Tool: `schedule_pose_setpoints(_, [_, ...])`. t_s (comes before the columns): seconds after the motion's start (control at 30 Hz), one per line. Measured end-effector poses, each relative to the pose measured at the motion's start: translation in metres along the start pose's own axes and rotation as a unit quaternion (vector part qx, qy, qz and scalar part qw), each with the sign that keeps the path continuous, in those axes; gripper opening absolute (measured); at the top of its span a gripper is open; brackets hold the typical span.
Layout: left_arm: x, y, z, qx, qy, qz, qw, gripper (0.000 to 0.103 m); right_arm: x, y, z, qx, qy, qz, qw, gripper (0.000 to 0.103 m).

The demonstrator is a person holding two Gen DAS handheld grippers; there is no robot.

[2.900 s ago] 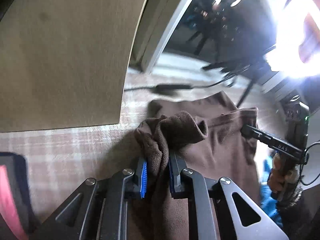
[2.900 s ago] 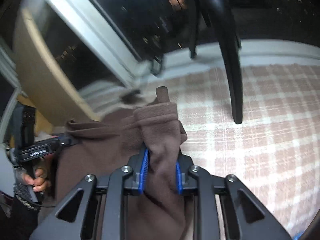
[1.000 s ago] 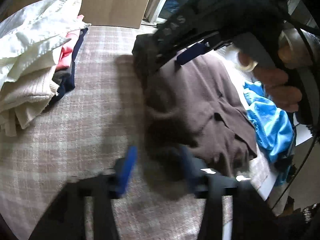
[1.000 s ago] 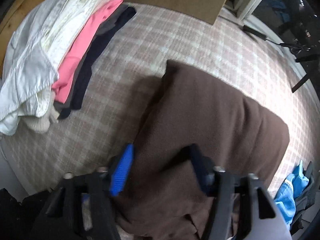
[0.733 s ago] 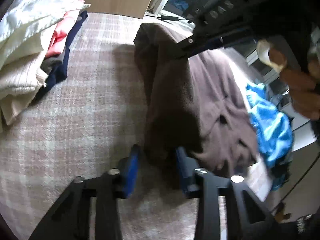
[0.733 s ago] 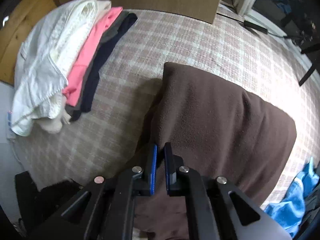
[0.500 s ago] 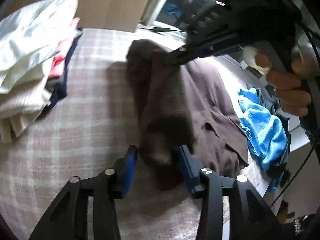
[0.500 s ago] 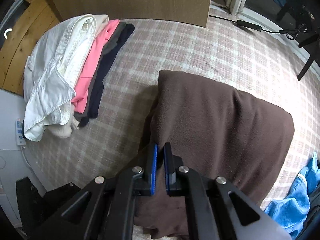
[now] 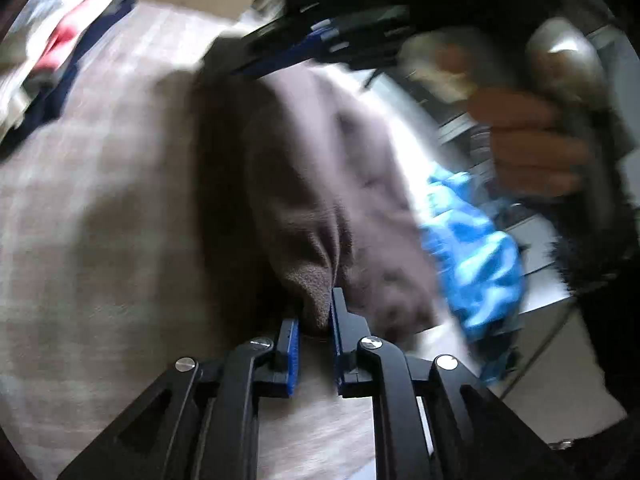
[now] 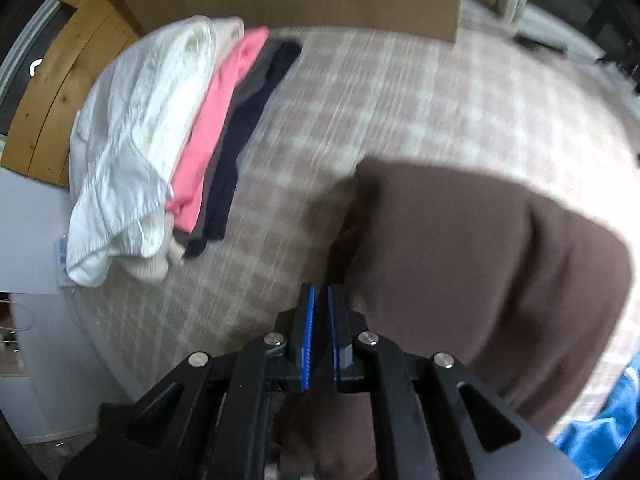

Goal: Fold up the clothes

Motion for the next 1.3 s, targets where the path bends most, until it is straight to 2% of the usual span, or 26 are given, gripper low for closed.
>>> schedule_pose_setpoints(0.03, [-0.002, 0.0, 0.004, -0.003, -0.01, 0.003, 0.9999, 0.016, -0.004, 0.002, -0.002, 0.004, -0.017, -0.004, 1.0, 0.008])
schedule_pose_setpoints(0.1, [-0.012, -0.002, 0.007, 0.005, -0.035, -0.001, 0.9994, 0.022, -0.03, 0.006, -0.012, 0.001, -0.051, -0.043, 0.998, 0.01])
schedule_pose_setpoints(0.13, [-0.02, -0.003, 0.006, 0.015, -0.049, -0.006, 0.9987, 0.029, -0.043, 0.012, -0.021, -0.001, -0.052, -0.062, 0.997, 0.013])
schedule_pose_setpoints(0.2, [-0.036, -0.006, 0.006, 0.023, -0.063, -0.013, 0.9977, 0.033, -0.067, 0.034, -0.04, -0.007, -0.04, -0.092, 0.995, 0.014])
schedule_pose_setpoints(0.27, [-0.051, -0.011, 0.006, 0.02, -0.058, -0.023, 0.9979, 0.035, -0.076, 0.069, -0.063, 0.004, -0.017, -0.093, 0.995, 0.017])
schedule_pose_setpoints(0.33, [-0.056, -0.02, 0.005, 0.021, -0.046, -0.026, 0.9984, 0.037, -0.078, 0.108, -0.084, 0.022, 0.0, -0.09, 0.996, 0.031])
schedule_pose_setpoints(0.43, [-0.052, -0.045, 0.005, 0.035, -0.055, -0.029, 0.9975, 0.035, -0.069, 0.155, -0.103, 0.06, -0.002, -0.093, 0.994, 0.031])
schedule_pose_setpoints(0.53, [-0.036, -0.095, 0.022, 0.041, -0.068, -0.036, 0.9961, 0.032, -0.057, 0.158, -0.082, 0.052, -0.02, -0.112, 0.992, 0.031])
schedule_pose_setpoints(0.57, [-0.029, -0.112, 0.029, 0.041, -0.071, -0.038, 0.9959, 0.02, -0.053, 0.159, -0.075, 0.049, -0.027, -0.118, 0.991, 0.031])
schedule_pose_setpoints(0.63, [-0.016, -0.138, 0.042, 0.065, -0.122, -0.035, 0.9899, 0.005, -0.045, 0.155, -0.06, 0.036, -0.021, -0.127, 0.991, 0.031])
schedule_pose_setpoints(0.67, [-0.01, -0.149, 0.046, 0.083, -0.149, -0.033, 0.9847, 0.005, -0.041, 0.152, -0.051, 0.028, -0.012, -0.13, 0.991, 0.032])
schedule_pose_setpoints(0.7, [-0.003, -0.155, 0.047, 0.103, -0.162, -0.025, 0.9811, 0.005, -0.037, 0.148, -0.043, 0.019, -0.004, -0.132, 0.991, 0.033])
schedule_pose_setpoints(0.73, [0.004, -0.16, 0.048, 0.122, -0.172, -0.016, 0.9773, 0.005, -0.033, 0.144, -0.035, 0.01, 0.004, -0.135, 0.991, 0.04])
schedule_pose_setpoints(0.8, [0.021, -0.163, 0.045, 0.146, -0.173, 0.009, 0.974, 0.005, -0.025, 0.137, -0.018, -0.007, 0.021, -0.141, 0.99, 0.048])
schedule_pose_setpoints(0.9, [0.041, -0.165, 0.039, 0.182, -0.174, 0.025, 0.9674, 0.011, -0.013, 0.127, 0.005, -0.032, 0.047, -0.147, 0.988, 0.048])
schedule_pose_setpoints(1.0, [0.06, -0.17, 0.04, 0.198, -0.186, 0.04, 0.9615, 0.014, 0.002, 0.126, 0.003, -0.046, 0.077, -0.129, 0.988, 0.048])
schedule_pose_setpoints(1.07, [0.069, -0.178, 0.047, 0.188, -0.179, 0.039, 0.9649, 0.016, 0.01, 0.126, 0.002, -0.058, 0.091, -0.118, 0.987, 0.044])
schedule_pose_setpoints(1.1, [0.069, -0.185, 0.051, 0.169, -0.175, 0.025, 0.9695, 0.014, 0.012, 0.125, 0.0, -0.065, 0.096, -0.112, 0.987, 0.036])
schedule_pose_setpoints(1.13, [0.064, -0.193, 0.054, 0.154, -0.187, 0.003, 0.9702, 0.012, 0.015, 0.125, -0.001, -0.07, 0.097, -0.106, 0.987, 0.035])
schedule_pose_setpoints(1.2, [0.055, -0.21, 0.063, 0.123, -0.21, -0.042, 0.969, 0.012, 0.017, 0.123, -0.002, -0.069, 0.077, -0.099, 0.99, 0.035])
schedule_pose_setpoints(1.23, [0.051, -0.218, 0.073, 0.102, -0.221, -0.059, 0.9681, 0.008, 0.021, 0.122, -0.002, -0.075, 0.075, -0.094, 0.99, 0.038])
schedule_pose_setpoints(1.27, [0.051, -0.221, 0.082, 0.072, -0.212, -0.049, 0.9734, 0.008, 0.024, 0.121, -0.002, -0.085, 0.076, -0.088, 0.99, 0.039])
schedule_pose_setpoints(1.3, [0.052, -0.219, 0.083, 0.057, -0.177, -0.028, 0.9821, 0.008, 0.022, 0.121, 0.0, -0.094, 0.071, -0.086, 0.989, 0.041])
Point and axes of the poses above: each gripper's, at about its wrist camera, not at the fingertips, and x roughly the way its jaws point, z to its left, y to its underside, the point moved 5 cm from there along x, roughly the way its jaws point, and after that the axes turned 1 degree about z, right-handed, at the moved point
